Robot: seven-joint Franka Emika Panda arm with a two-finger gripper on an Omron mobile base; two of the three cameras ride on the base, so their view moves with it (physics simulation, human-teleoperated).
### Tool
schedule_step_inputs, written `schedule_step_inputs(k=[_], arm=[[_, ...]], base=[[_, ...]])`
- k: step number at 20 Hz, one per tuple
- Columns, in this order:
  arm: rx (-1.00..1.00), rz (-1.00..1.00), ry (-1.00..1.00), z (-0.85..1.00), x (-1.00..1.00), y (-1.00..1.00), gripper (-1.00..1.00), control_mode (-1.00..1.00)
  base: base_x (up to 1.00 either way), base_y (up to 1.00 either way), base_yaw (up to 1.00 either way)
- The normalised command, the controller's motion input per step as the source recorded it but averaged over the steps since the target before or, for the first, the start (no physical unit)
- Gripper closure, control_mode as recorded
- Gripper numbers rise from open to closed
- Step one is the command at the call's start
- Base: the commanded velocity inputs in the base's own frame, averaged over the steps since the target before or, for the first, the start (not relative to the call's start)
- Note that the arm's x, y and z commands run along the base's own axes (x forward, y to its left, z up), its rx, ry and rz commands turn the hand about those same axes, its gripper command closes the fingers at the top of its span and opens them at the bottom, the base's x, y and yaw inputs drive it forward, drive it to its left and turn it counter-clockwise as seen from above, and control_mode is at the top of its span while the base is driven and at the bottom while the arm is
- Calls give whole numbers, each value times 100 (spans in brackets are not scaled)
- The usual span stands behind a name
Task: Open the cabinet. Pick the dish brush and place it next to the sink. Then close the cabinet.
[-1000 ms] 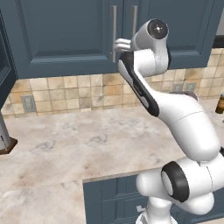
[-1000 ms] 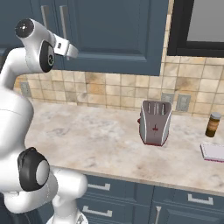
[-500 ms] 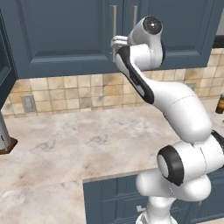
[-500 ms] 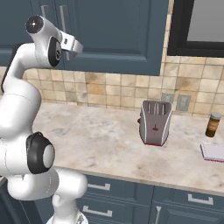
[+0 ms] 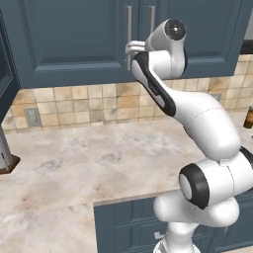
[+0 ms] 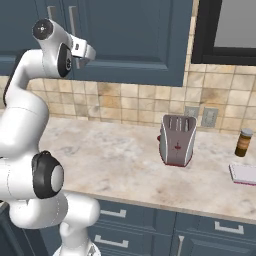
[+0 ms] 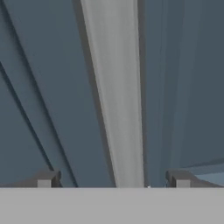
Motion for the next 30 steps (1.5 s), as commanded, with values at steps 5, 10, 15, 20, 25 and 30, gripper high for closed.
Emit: schedule_step_inputs(k=[5,10,15,20,25,30], arm=[[0,1,0,-3,40,-6,100,-100],[0,0,0,0,8,-29,100,-100],[0,0,-3,0,-8,-40,100,-100],[0,0,-1,6,-79,-50,100,-100],[0,-2,0,23,-100,-61,100,-100],[0,-4,0,17,-100,-80,100,-100]], base=[[0,0,0],[0,0,0],[0,0,0],[0,0,0],[0,0,0],[0,0,0]])
